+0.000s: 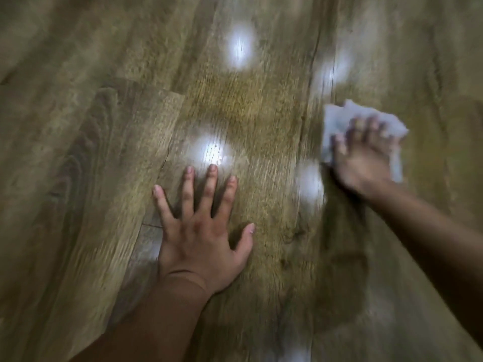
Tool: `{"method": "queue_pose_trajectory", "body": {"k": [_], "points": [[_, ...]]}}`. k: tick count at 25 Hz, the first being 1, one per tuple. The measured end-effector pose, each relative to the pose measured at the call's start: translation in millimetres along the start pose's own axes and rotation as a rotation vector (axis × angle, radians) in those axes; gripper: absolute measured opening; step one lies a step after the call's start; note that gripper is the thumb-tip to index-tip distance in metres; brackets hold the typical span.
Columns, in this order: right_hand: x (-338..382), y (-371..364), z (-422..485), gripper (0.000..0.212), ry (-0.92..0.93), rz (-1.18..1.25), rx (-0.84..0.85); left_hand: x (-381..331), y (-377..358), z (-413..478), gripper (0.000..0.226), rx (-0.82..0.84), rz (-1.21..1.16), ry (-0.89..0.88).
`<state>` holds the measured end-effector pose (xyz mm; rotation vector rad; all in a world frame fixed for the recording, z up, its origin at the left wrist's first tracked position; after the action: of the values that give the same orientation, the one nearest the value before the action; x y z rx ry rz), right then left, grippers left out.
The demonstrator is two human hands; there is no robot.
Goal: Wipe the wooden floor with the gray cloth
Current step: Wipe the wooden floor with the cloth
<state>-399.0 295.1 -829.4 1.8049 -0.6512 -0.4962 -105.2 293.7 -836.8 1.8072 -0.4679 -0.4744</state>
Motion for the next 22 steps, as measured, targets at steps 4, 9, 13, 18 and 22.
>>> {"method": "queue_pose_trajectory", "body": {"k": [4,9,13,18,22], "points": [[214.4,-13.8,-12.1,0.065,0.47,-0.002,0.019,-2.6,2.5,-3.7,0.083,0.037,0.002,0.017],[176.8,-10.6,-14.7,0.065,0.587,-0.015,-0.024,-1.8,6.1,-0.2,0.084,0.028,-0.045,0.035],[-31.4,-21.4,-44.7,0.076,0.333,-0.049,0.008,-2.2,-1.3,-2.3,0.081,-0.049,-0.059,0.04],[-153.5,-14.3,-37.0,0.081,-0.06,0.062,0.052,0.2,-5.5,-1.8,0.081,-0.071,-0.078,0.002],[-148.2,-16.7,-31.0,0.067,-0.044,0.084,-0.018,-0.2,-6.3,0.0,0.083,-0.064,-0.014,0.028]]}}
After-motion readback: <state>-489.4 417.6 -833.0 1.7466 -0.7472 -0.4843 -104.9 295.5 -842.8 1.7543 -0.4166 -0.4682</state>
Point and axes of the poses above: each hand's wrist, its own z-axis towards the middle knuckle, its own y-axis out of the back of the hand, x = y × z, the point moved 1 cm from there along z, towards the middle knuckle, and after that the axes turned 8 degrees about x, right-handed, at the moved point
